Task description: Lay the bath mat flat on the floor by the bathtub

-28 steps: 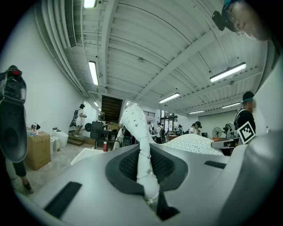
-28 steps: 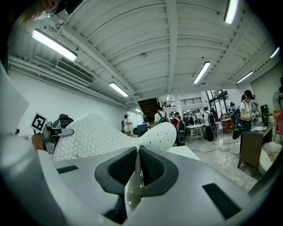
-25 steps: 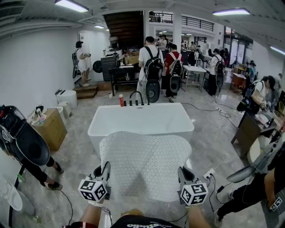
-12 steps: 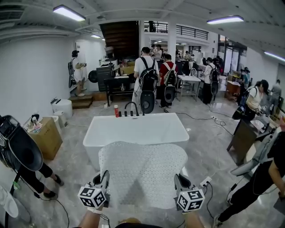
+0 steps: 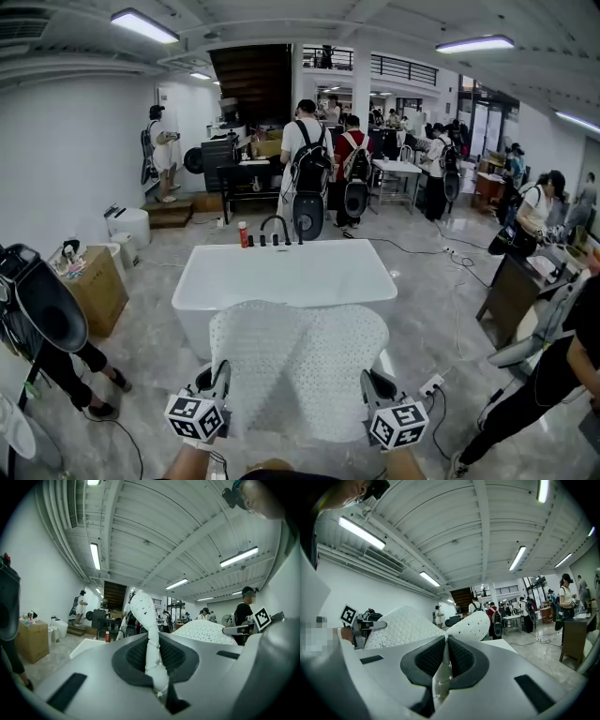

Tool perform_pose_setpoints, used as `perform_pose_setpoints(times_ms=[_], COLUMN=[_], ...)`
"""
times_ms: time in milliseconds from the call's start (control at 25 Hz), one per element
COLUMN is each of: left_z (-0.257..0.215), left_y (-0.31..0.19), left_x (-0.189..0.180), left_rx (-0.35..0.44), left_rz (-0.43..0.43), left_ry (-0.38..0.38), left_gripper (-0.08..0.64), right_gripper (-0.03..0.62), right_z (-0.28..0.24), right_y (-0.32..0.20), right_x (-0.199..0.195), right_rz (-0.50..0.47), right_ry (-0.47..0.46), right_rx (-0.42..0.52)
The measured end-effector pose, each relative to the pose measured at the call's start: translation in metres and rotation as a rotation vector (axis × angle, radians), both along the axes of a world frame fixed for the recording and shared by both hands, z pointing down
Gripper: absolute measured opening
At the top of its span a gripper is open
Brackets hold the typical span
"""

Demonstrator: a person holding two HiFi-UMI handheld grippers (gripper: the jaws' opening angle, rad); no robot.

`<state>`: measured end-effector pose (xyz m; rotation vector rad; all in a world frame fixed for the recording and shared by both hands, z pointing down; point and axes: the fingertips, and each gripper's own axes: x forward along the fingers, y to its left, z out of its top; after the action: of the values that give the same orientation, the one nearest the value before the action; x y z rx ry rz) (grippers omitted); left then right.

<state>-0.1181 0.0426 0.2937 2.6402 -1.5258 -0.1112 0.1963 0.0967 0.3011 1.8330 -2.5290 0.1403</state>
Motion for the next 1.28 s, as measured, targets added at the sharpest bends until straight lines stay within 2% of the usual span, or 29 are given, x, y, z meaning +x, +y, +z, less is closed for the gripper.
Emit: perform_pose_setpoints(times_ms=[400,640,840,1280], left_z=[-0.008,-0.018,-0.020,-0.013], left_y=[0.000,-0.003,-0.010,-0.062], left_x=[0.003,-0.002,-0.006,-0.025], left_rx=[0.026,0.029,0.029,-0.003], left_rz=[0.044,0.040,0.046,0.041], left_ry=[-0.036,-0.020,-0.044,-0.002], left_gripper=[0.026,0.028,0.028,0.028], right_gripper=[0.041,0.043,0.043,0.043], right_z=[-0.009,-0.017,-0.018,-0.024], right_y=[-0.011,-0.020,-0.031,-0.066], right_x=[-0.013,-0.022,-0.026,-0.038], right_rz=[-0.026,-0.059,-0.072,-0.075], right_ry=[0.019,0.030,0.041,0.008], right_rx=[0.015,0.007,0.005,-0.006])
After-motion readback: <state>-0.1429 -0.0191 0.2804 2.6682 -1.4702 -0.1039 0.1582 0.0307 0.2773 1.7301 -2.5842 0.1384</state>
